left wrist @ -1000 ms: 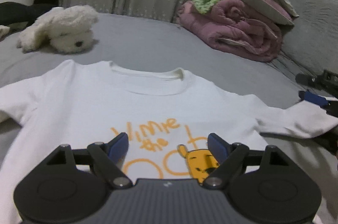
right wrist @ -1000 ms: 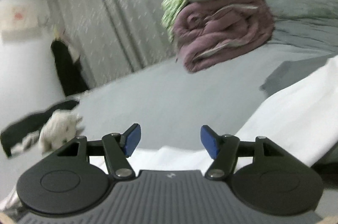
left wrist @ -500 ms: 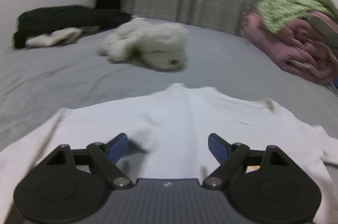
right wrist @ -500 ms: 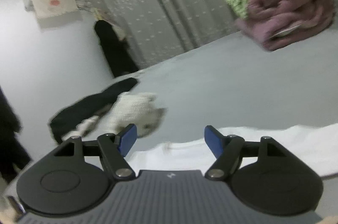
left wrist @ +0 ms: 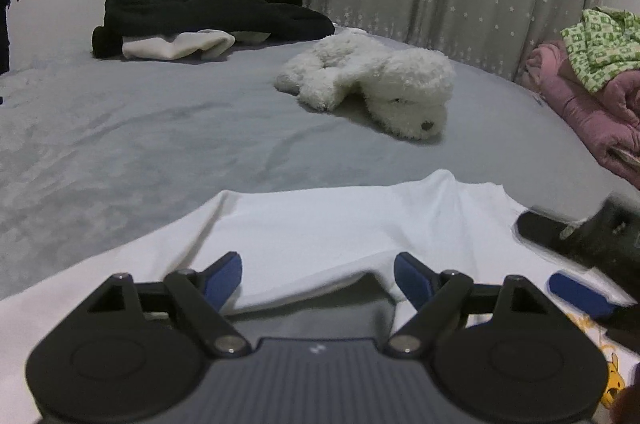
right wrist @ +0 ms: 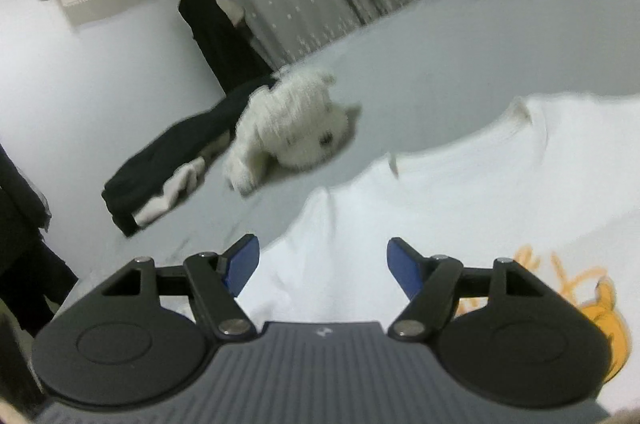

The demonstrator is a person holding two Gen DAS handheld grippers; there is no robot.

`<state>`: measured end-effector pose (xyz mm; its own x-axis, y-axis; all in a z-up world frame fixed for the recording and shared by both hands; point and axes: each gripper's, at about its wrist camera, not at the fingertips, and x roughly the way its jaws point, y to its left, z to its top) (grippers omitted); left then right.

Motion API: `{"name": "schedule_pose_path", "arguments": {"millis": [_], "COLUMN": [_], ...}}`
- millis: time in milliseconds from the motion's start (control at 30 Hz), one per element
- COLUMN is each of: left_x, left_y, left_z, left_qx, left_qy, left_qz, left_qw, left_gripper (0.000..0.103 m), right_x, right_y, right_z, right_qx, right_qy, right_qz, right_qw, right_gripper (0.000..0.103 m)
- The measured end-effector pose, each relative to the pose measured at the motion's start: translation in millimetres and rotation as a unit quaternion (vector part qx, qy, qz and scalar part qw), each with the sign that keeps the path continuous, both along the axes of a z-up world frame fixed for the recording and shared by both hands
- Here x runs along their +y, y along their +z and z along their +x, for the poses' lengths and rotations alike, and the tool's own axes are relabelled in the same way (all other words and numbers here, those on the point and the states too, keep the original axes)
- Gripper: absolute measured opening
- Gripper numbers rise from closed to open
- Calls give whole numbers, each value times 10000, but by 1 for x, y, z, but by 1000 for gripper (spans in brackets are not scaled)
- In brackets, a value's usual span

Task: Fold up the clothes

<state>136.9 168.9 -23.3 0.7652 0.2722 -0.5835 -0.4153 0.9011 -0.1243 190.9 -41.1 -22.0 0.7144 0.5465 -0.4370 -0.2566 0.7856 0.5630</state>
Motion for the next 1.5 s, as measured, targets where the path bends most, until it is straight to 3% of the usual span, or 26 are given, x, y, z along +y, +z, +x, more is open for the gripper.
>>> {"name": "schedule_pose_path", "arguments": {"millis": [367,500,733,867,1033,1200,1267,1333,1367,1400,1500], "left_x": [-26,-25,-4,5,9,16,19,23,24,27,35], "left_y": [27,43,73,70,38,3,-5,-5,-4,-3,1], "left_z": [-15,-32,-74,-91,-96,-91,-90,-89,-89,-86,-82], "left_qx": [-198,117,606,886,1448,1970,2042,2026,2046,2084,2150], "left_qy": [-188,-430,-709,-831,-1121,-1185,-1159,-1100,-1070,-1038,-945], "left_qz": [573,894,1775,2142,2340,2136,2078,2044,2039,2061,2100], "left_qw": [9980,9950,9797,9692,9548,9495,9496,9514,9514,9504,9491], "left_gripper": [84,84,85,85,82,58,57,44,25,12,5], "right_x": [-14,-21,-21,-12,-7,-7,-7,-5,-4,-3,-1], "right_y": [-8,-3,3,4,3,-1,-2,-3,-3,-4,-5], "right_z": [-4,-2,-2,2,4,7,7,7,7,8,8], "right_qx": [218,192,136,127,133,201,206,219,227,237,255], "right_qy": [364,337,323,395,422,375,377,386,396,404,425], "right_qz": [371,559,667,704,670,635,612,584,568,551,514], "right_qw": [9984,9977,9972,9967,9968,9971,9972,9973,9973,9974,9974], "right_gripper": [75,75,75,75,75,75,75,75,75,75,75]}}
